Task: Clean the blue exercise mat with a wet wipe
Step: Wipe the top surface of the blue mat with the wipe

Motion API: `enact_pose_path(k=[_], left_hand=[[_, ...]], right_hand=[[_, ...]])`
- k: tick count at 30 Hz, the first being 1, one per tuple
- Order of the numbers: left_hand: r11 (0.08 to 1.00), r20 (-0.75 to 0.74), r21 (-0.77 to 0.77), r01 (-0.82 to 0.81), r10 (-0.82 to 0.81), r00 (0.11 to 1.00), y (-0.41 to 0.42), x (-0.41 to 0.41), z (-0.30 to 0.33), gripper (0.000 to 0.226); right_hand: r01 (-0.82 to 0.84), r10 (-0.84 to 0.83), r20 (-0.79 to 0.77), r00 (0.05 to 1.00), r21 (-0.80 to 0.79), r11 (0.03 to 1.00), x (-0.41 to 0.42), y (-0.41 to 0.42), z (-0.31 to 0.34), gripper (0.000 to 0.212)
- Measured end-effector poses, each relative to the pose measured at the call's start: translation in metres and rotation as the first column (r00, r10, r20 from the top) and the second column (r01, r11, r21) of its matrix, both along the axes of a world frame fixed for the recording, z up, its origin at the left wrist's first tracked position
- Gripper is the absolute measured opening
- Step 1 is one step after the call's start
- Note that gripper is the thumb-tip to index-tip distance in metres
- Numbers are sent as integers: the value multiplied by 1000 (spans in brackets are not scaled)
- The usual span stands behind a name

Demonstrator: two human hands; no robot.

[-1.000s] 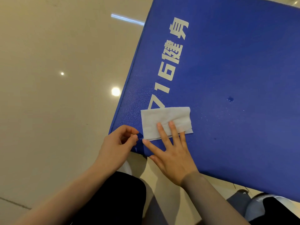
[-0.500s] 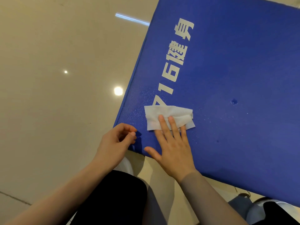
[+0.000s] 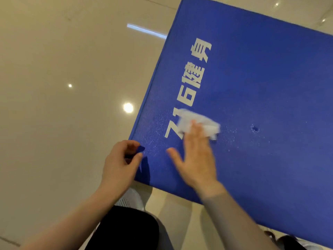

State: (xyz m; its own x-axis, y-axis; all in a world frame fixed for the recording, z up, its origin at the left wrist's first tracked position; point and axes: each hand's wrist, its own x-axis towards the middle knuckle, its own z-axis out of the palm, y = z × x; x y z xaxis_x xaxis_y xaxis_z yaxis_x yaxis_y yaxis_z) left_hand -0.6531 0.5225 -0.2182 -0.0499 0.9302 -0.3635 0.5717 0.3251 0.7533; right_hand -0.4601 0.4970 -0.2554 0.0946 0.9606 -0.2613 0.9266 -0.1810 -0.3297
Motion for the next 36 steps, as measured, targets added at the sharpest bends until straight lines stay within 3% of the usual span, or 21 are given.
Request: enact_pose_path(k=[2,5,8,11,13,16,18,19,21,23,25,27,30,33,35,36], left_hand=[[992,-92,100,76,-66,994,5,6,-2,48],[995,-153,42,85,-77,985,21,1,-7,87],[997,-170,31,67,-61,983,31,4,-12,86],[992,-188,89,85,-67,980,44,20,-20,71],[977,-311,106,188,-147,939,50,31,-31,73],[945,-481,104,309,-224,848,48,40,-44,73],[942,-505,110,316,-220,834,47,40,-47,79],[943,-512,97,318,-227,828,48,41,-47,87],[948,-509,70,311,-234,829,49,40,-48,102],[950,-502,43,309,-247,829,51,40,-48,105],[945,-509,16,326,-273,816,50,40,-49,101],[947,-508,15,320,-269,818,50,39,-50,103],[946,-523,38,321,-255,813,51,39,-50,105],[944,-520,51,326,-253,816,51,38,-52,103],[941,-528,56,334,-256,810,51,38,-54,102],[940,-531,58,336,-256,808,51,37,-55,101]], right_hand=[[-206,205,34,978,23,978,-32,7,-4,84],[-409,406,59,912,51,911,-26,32,-7,75],[-514,509,84,856,52,856,10,59,-7,76],[-336,333,75,940,38,941,46,88,0,80],[-106,107,65,992,-20,994,76,102,5,76],[202,-193,103,976,-89,975,114,114,10,76],[249,-245,63,968,-81,965,115,119,9,74],[172,-170,37,985,-53,984,105,119,9,71],[-131,131,-52,990,13,991,71,115,10,70],[-413,410,-139,901,11,911,32,110,11,76],[-608,603,-108,790,-13,794,12,115,8,77],[-667,667,8,745,30,744,15,129,6,72],[-520,520,16,854,37,853,43,164,8,68],[-100,100,9,995,6,995,88,200,5,62],[283,-279,-87,956,28,959,120,213,5,64],[393,-390,-105,915,14,919,130,214,3,65]])
